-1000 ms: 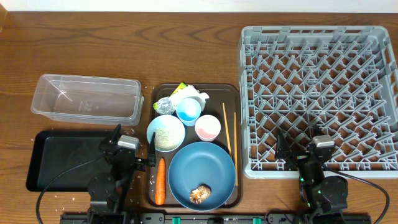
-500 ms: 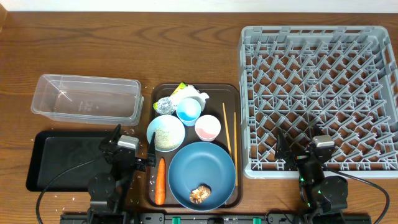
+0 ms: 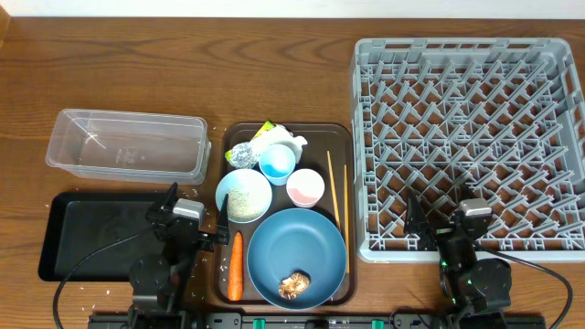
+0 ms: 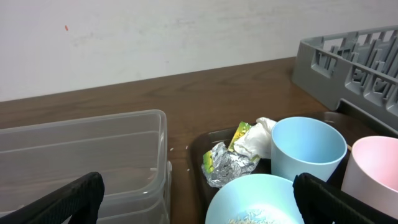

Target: Sort waste into correct bins and load items into the dishwasher rack

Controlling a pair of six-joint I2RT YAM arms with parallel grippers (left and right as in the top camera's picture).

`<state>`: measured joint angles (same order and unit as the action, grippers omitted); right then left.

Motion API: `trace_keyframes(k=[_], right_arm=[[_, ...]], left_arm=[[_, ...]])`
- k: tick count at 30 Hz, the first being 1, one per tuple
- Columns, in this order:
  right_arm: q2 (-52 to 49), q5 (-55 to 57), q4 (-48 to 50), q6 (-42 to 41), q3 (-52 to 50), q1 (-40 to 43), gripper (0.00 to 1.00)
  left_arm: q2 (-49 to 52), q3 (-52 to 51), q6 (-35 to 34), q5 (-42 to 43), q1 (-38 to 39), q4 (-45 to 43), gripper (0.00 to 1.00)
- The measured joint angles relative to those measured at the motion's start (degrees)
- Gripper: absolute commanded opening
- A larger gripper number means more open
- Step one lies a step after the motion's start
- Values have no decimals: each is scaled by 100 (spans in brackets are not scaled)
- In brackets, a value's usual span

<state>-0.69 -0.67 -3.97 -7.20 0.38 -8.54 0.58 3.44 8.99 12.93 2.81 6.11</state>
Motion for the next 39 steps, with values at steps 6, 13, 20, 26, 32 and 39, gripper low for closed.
trace_keyframes(k=[6, 13, 20, 26, 32, 39], right_arm=[[0, 0, 0, 0, 0, 0, 99], [0, 0, 0, 0, 0, 0, 99], [0, 0, 0, 0, 0, 0, 99], [0, 0, 0, 0, 0, 0, 99], [0, -2, 7, -15, 0, 0, 99], [0, -280, 33, -544, 0, 0, 99]], left_arm=[[0, 0, 0, -2, 0, 0, 98], [0, 0, 0, 0, 0, 0, 98], [0, 0, 0, 0, 0, 0, 98], [0, 0, 0, 0, 0, 0, 98], [0, 0, 0, 2, 0, -2, 98], [2, -4, -420, 308, 0, -44, 98]])
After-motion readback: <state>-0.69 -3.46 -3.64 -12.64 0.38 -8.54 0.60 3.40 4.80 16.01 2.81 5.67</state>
